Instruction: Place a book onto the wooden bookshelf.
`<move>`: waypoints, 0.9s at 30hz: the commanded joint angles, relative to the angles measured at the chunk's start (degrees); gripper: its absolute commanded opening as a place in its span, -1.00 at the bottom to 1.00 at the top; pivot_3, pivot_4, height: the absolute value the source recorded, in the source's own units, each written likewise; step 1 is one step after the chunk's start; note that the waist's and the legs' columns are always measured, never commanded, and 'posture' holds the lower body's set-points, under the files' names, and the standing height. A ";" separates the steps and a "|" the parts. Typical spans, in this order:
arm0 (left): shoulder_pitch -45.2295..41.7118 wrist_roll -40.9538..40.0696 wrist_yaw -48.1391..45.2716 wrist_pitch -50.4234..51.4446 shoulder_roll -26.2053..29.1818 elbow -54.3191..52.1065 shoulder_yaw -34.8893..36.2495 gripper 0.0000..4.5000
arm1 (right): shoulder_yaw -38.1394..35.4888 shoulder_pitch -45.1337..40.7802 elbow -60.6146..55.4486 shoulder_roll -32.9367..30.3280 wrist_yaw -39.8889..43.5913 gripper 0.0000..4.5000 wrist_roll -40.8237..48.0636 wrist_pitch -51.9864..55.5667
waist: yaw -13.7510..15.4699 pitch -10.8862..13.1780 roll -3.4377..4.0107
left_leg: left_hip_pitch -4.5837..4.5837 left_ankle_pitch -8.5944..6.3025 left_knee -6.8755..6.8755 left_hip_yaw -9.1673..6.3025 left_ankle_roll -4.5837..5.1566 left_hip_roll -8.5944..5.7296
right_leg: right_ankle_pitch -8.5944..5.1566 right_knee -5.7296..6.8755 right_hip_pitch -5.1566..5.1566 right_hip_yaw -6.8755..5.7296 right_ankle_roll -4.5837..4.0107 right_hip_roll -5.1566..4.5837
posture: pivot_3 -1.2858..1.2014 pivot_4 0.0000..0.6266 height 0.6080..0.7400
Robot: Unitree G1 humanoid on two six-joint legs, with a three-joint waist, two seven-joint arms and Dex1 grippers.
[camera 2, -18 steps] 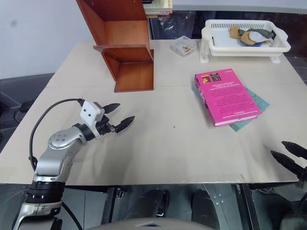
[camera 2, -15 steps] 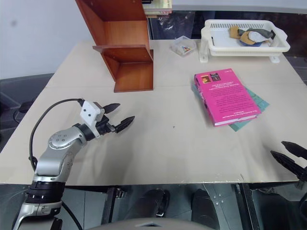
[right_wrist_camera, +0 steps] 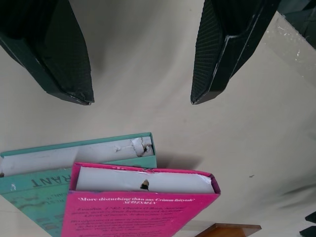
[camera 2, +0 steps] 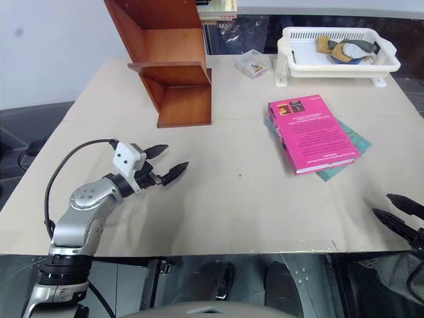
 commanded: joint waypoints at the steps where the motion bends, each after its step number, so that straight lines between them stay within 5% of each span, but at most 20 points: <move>1: 0.24 -0.49 -0.09 -0.68 0.63 -2.37 0.92 0.97 | -1.22 -0.34 -0.13 -1.11 0.72 0.41 0.12 -0.91 | 0.00 0.00 0.00 | 0.00 0.00 0.00 0.00 0.00 0.00 | 0.00 0.00 0.00 0.00 0.00 0.00 | 0.03 -0.52 1.00; 27: -1.29 -1.16 -0.09 0.17 0.15 -2.81 0.15 0.97 | -0.78 -3.24 2.40 -2.16 2.08 0.41 -1.50 -1.46 | -0.01 0.00 0.00 | 0.00 0.00 0.01 0.01 0.00 0.00 | 0.00 0.00 0.00 0.01 0.00 0.00 | 0.03 -0.52 1.00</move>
